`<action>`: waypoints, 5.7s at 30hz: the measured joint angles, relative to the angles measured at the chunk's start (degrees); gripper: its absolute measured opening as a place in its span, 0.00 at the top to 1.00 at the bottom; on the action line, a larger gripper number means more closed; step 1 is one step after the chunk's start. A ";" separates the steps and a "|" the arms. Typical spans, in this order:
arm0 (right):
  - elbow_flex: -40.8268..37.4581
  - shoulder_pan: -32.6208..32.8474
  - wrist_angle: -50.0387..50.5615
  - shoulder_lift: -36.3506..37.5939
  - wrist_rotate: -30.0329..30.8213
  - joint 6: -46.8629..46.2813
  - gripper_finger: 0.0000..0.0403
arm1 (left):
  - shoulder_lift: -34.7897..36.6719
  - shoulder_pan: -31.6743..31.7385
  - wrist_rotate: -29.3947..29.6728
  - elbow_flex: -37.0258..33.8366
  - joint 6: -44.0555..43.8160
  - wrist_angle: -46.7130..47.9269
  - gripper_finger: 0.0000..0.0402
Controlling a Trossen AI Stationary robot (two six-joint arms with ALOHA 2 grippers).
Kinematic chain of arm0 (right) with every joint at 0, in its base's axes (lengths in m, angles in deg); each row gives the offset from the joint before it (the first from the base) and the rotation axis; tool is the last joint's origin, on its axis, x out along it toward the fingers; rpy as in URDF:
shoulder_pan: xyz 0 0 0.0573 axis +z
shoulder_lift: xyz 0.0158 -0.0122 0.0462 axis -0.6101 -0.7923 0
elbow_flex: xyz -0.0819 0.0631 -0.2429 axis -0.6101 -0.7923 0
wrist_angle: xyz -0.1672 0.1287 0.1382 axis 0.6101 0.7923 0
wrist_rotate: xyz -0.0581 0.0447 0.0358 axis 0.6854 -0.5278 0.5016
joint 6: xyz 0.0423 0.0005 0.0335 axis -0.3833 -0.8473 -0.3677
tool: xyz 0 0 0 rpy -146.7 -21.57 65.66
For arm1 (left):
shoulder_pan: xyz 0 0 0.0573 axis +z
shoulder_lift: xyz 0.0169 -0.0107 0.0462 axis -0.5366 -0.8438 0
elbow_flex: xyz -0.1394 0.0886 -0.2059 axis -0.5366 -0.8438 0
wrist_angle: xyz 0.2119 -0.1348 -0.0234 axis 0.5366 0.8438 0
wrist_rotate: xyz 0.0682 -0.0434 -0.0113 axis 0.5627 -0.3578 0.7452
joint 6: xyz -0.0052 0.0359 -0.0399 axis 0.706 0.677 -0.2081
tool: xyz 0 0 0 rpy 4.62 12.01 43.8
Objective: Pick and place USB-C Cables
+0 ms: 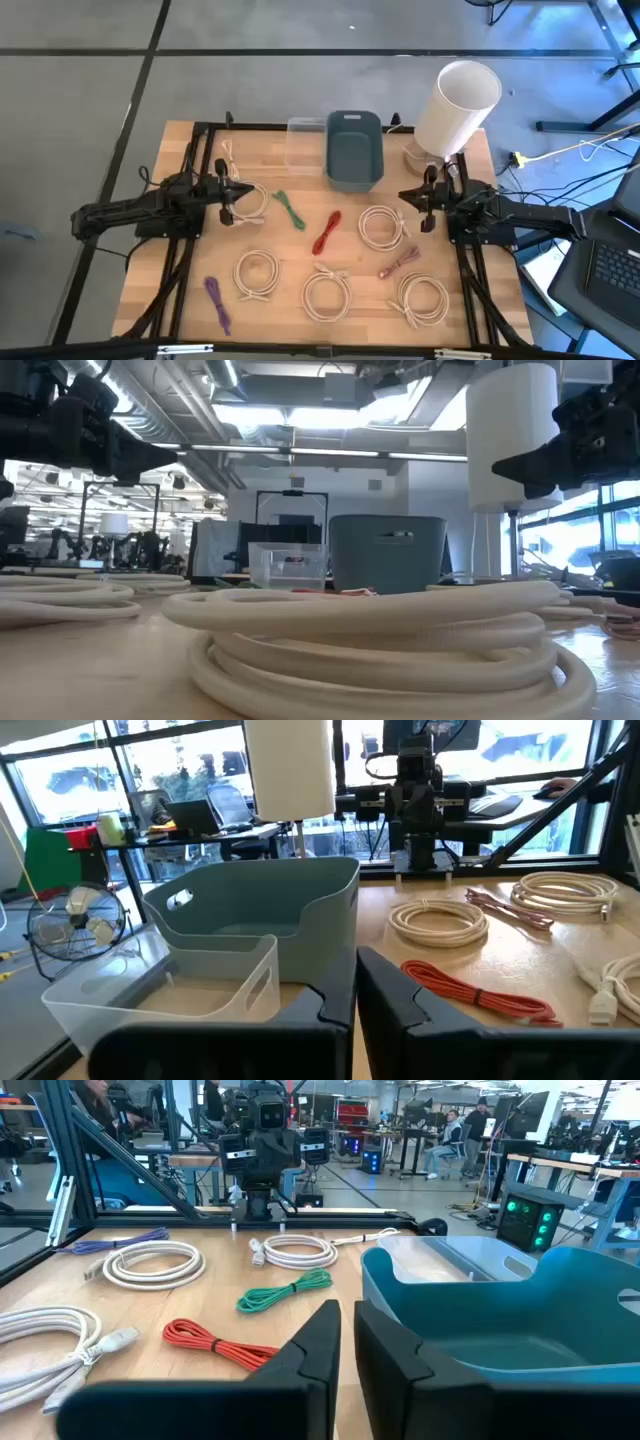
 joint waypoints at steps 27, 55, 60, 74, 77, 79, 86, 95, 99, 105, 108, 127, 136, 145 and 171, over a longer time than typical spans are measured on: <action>-0.02 0.01 0.02 0.00 -0.01 0.00 0.91 | -0.02 0.00 -0.02 0.01 0.00 0.01 0.99; 0.00 0.00 0.02 0.00 0.00 0.00 0.91 | -0.02 0.00 0.00 -0.01 1.95 -0.01 0.98; -0.01 0.01 0.00 0.00 0.00 0.00 0.91 | 0.00 0.00 0.00 0.01 1.97 -1.11 0.98; 0.00 0.00 0.00 0.00 0.00 2.60 0.91 | -0.25 0.03 1.84 0.01 -2.96 -4.87 0.99; 0.00 0.02 -0.02 0.01 0.00 5.85 0.91 | -0.24 0.05 6.45 0.00 0.68 -4.76 0.99; 0.00 0.00 -0.02 0.01 0.00 7.98 0.91 | -0.24 0.04 9.67 0.01 2.77 -4.26 0.99; 0.00 -0.08 -7.09 0.00 0.74 11.60 0.91 | -0.24 0.04 14.93 0.01 4.66 -2.64 0.99; -0.01 -0.09 -21.78 0.00 -1.50 8.68 0.91 | -0.22 0.04 14.95 0.00 2.19 -8.77 1.00; -0.02 -0.09 -23.06 0.00 -1.52 -1.44 0.91 | -0.22 0.04 14.93 0.01 0.12 -12.28 0.99; 0.00 -0.09 -20.21 -2.16 -3.11 -14.88 0.91 | -0.22 0.00 12.12 -0.01 -7.60 -13.88 0.98; 0.00 -0.09 -19.95 -4.39 -6.92 -21.34 0.91 | -0.22 0.00 7.20 -0.01 -10.88 -13.32 0.99; 27.70 13.22 -7.55 -32.28 -28.08 -24.01 0.91 | -27.82 -9.25 -8.74 21.08 -26.28 -7.27 0.93; 45.42 18.23 34.67 -47.27 -18.05 -25.91 0.91 | -49.13 -22.24 -4.44 45.55 -19.51 22.26 0.94; 46.10 22.38 51.20 -49.16 0.51 -32.99 0.91 | -56.81 -25.02 23.97 48.59 -36.89 54.28 0.99; 44.64 22.95 46.84 -49.14 23.02 -28.55 0.91 | -58.23 32.77 16.06 33.41 -36.35 34.08 0.78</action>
